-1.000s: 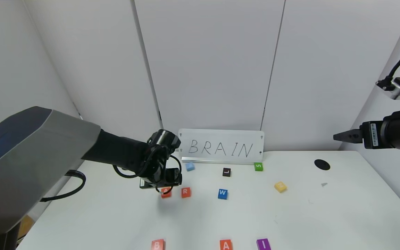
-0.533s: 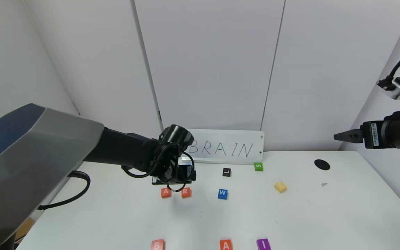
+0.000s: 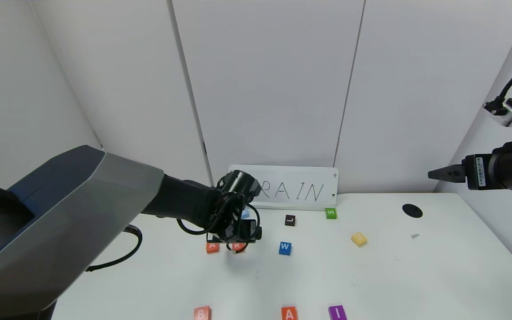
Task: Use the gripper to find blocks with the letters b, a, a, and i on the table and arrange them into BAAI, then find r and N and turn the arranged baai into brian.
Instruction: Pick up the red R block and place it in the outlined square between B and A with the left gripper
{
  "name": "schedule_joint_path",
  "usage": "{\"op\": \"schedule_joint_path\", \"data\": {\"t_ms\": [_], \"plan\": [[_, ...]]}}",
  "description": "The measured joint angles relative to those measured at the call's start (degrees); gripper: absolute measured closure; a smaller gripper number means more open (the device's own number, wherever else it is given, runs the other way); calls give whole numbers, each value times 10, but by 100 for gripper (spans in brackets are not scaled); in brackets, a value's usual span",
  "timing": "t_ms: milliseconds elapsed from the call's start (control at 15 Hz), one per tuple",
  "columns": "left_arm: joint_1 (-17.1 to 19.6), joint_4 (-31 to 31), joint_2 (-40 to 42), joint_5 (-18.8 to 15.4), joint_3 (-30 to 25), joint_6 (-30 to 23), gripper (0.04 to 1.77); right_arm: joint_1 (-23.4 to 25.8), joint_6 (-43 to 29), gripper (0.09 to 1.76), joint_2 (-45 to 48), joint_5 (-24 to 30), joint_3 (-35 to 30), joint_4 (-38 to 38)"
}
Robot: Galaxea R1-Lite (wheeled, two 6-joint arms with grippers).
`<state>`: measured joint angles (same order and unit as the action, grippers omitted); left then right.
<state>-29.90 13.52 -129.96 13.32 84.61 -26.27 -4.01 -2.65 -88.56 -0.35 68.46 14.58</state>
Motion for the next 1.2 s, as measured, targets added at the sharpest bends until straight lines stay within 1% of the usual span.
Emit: {"op": "schedule_joint_path", "data": {"t_ms": [333,933,1000,1133,1200], "plan": [[0,0,-26,-2,12,-8,11,1,0,14,-1,0,0,0],[3,-1,-48,-4,20,-8,10,1,0,14,-4,0,0,0],[3,-1,-49,-4,20,-9,16,1,0,14,-4,0,0,0],[3,-1,-52,-4,20,-10,51,1,0,14,-4,0,0,0],[3,0,-53,-4,20,-11,65,1,0,14,-4,0,0,0]]}}
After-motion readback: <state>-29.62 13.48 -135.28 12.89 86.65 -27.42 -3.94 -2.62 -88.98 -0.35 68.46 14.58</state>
